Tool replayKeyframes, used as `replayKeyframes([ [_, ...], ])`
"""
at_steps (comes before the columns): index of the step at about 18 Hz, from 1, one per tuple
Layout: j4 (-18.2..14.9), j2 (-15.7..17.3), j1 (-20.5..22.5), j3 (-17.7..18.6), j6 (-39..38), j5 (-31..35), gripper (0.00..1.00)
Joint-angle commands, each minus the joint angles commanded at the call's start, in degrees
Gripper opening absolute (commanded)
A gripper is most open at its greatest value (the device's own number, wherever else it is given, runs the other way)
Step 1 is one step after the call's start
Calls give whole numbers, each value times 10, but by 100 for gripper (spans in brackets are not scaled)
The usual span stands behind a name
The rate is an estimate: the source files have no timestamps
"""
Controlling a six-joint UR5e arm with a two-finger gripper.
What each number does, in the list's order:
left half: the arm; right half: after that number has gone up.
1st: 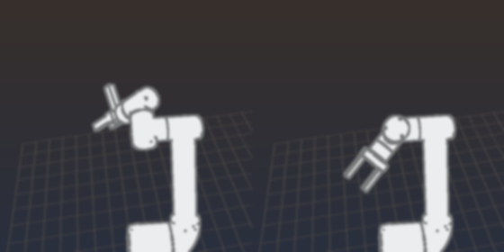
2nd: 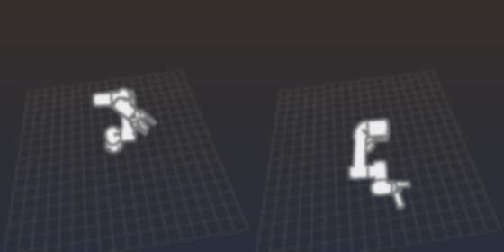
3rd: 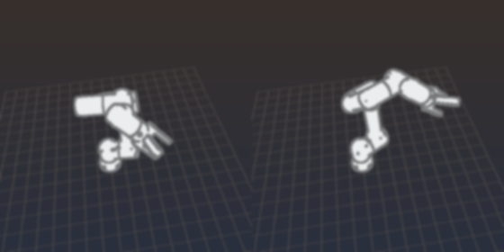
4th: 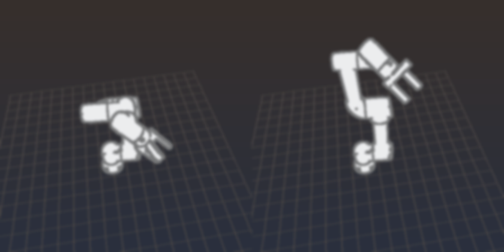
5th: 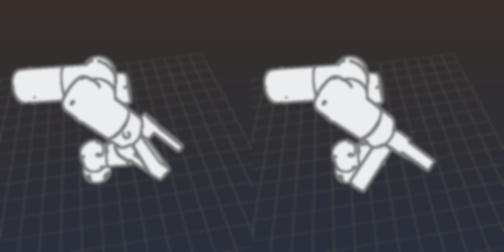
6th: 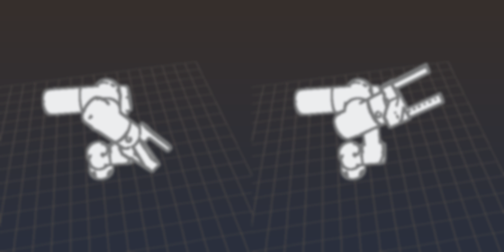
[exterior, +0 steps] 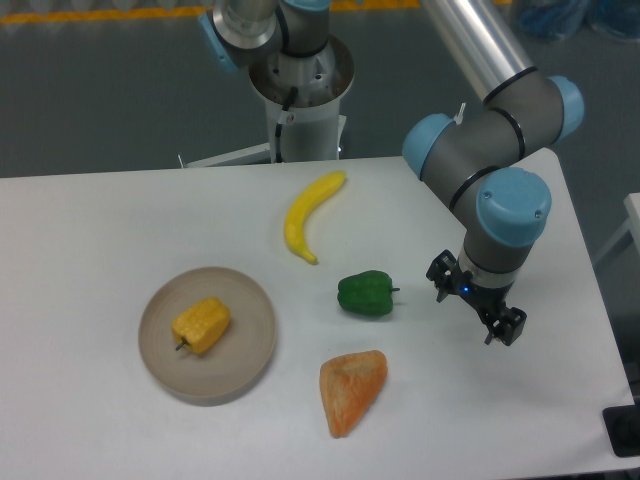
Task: Pick up the yellow pepper from the plate
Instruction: 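Move the gripper over the plate above the yellow pepper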
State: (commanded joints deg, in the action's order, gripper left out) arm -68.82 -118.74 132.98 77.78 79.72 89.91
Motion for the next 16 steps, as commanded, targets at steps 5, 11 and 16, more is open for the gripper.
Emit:
replayKeyframes([
  [5,0,1,-1,1,-9,-3,100],
  [11,-8,33,-44,27,-94,-7,100],
  [16,-7,73,-102,71,-143,-24,100],
])
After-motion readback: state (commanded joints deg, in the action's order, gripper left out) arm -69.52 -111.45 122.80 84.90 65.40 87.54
